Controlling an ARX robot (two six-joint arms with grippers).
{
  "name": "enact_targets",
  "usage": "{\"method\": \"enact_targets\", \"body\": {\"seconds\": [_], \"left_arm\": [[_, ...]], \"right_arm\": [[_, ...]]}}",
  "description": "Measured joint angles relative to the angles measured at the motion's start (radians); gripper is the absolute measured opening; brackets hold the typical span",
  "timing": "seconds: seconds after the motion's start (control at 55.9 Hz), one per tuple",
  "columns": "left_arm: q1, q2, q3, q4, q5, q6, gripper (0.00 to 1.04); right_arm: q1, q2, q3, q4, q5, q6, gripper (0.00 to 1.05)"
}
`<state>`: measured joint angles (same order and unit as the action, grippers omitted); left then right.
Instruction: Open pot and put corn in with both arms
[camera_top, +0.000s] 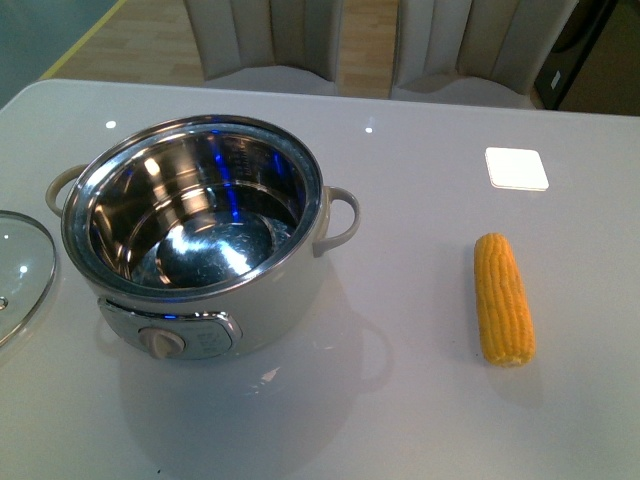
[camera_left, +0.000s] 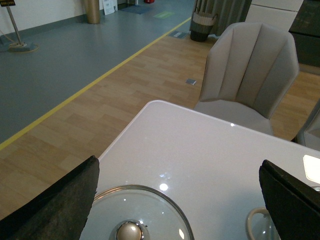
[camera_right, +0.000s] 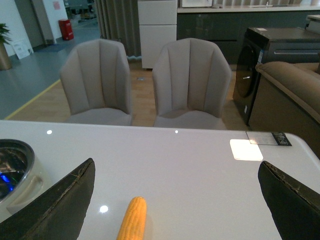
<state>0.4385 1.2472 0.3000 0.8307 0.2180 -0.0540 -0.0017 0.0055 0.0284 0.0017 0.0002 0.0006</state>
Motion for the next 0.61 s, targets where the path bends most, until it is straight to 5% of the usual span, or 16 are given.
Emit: {"method": "enact_targets", "body": {"seconds": [0.608], "left_arm": [[-0.098,-0.838,-0.082,-0.734,-0.008,-0.006,0.96]], "right_arm": [[0.000,0.000,0.000,0.000,0.000,0.000,0.96]]}}
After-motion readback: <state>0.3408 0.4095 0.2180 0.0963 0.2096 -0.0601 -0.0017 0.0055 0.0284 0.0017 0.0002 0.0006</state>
